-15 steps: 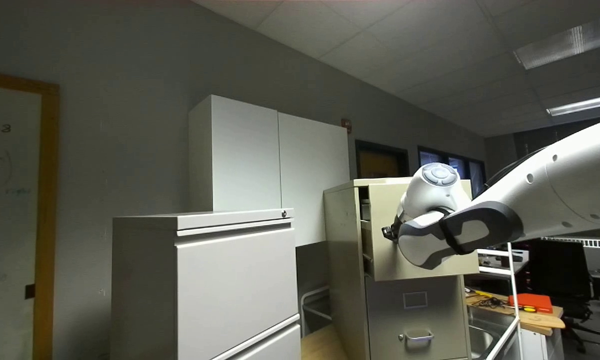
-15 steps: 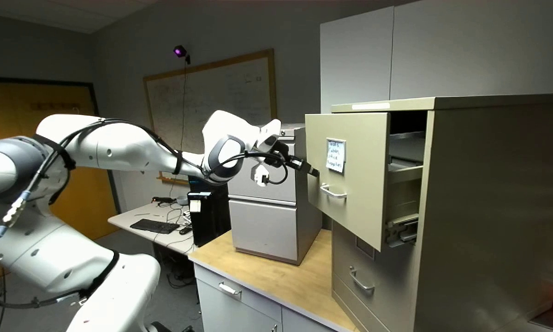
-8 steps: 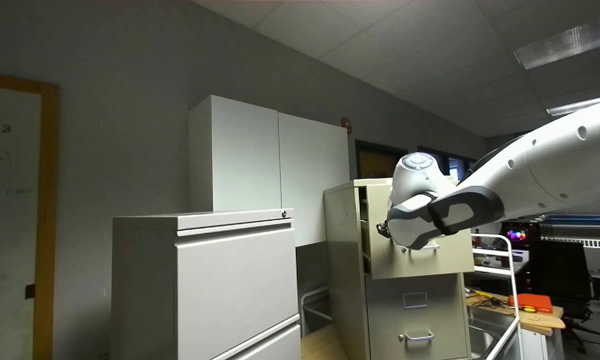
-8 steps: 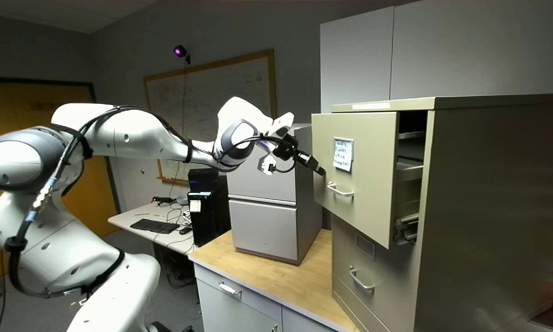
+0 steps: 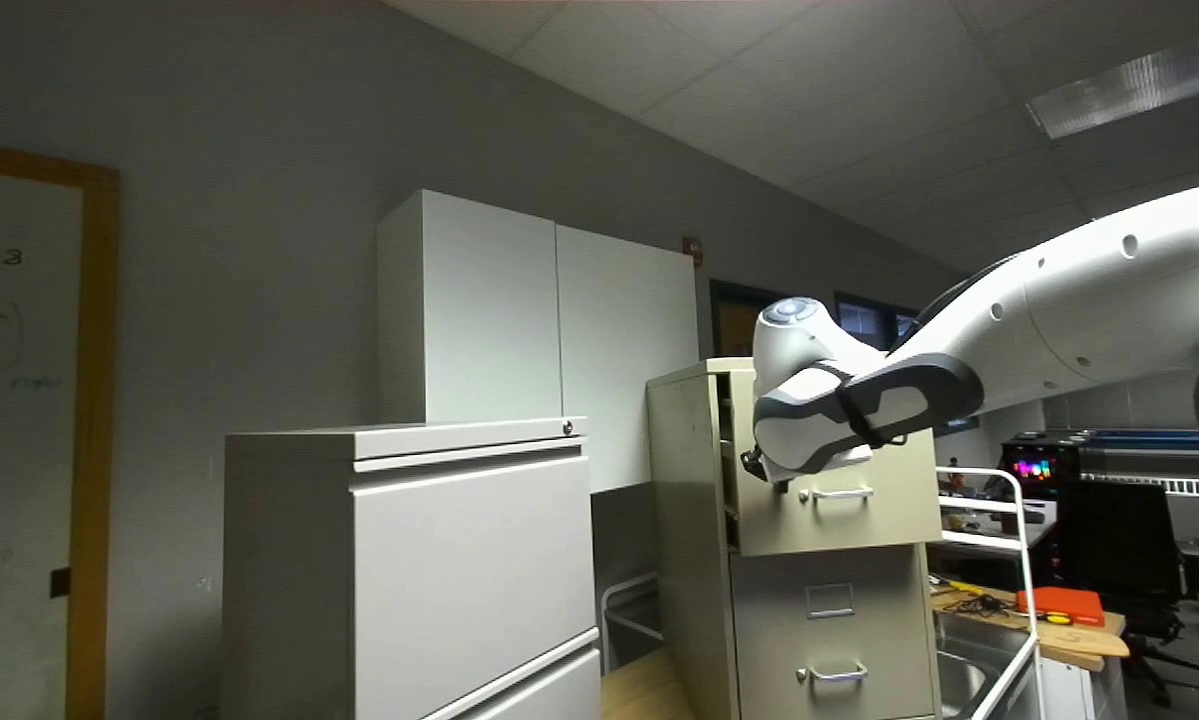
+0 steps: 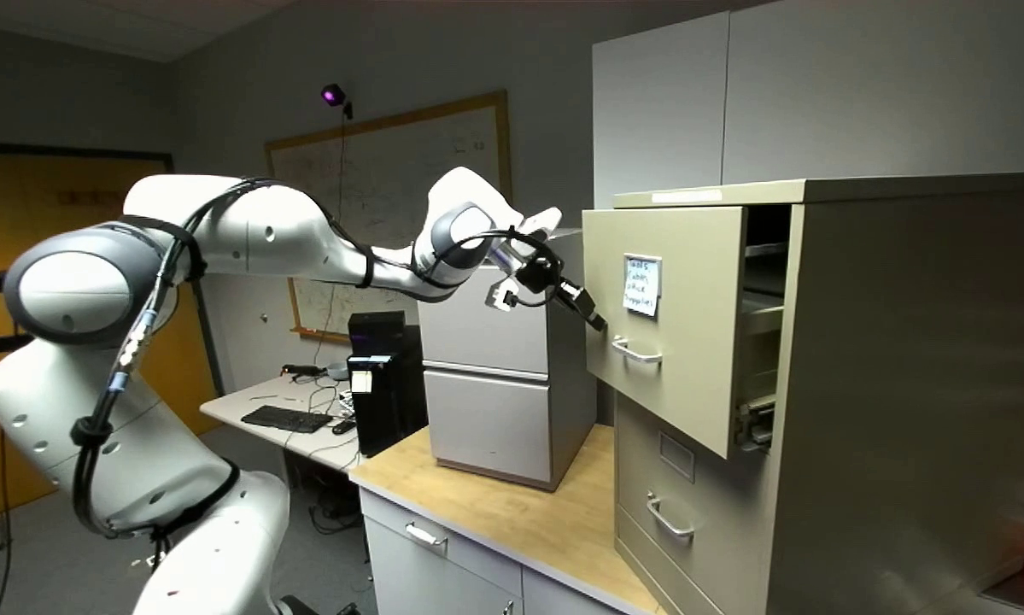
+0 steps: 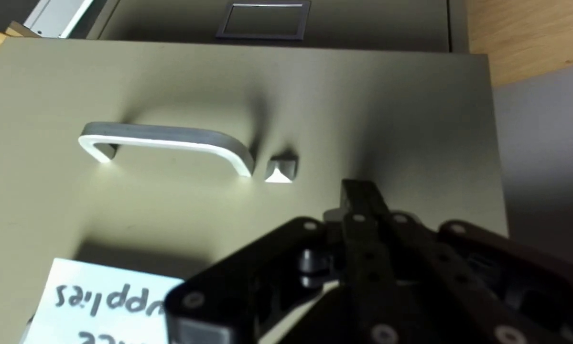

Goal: Close the upper drawer

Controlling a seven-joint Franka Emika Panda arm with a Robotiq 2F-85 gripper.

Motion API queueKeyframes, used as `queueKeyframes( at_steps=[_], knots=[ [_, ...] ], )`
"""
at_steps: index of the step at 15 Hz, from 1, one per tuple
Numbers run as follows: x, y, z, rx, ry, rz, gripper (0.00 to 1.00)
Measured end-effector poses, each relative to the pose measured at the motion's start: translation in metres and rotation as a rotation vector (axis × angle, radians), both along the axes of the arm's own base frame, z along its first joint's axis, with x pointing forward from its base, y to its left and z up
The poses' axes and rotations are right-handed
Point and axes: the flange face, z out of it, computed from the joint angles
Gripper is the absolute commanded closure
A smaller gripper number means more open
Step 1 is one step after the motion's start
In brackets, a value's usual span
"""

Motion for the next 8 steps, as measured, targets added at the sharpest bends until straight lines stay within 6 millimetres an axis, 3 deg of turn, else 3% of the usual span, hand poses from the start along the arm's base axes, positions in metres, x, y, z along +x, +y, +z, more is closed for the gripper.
queueKeyframes(
  at_steps=[8],
  knots=[
    [0.034,-0.013,0.009,0.058,0.116,-0.051,1.00]
  ],
)
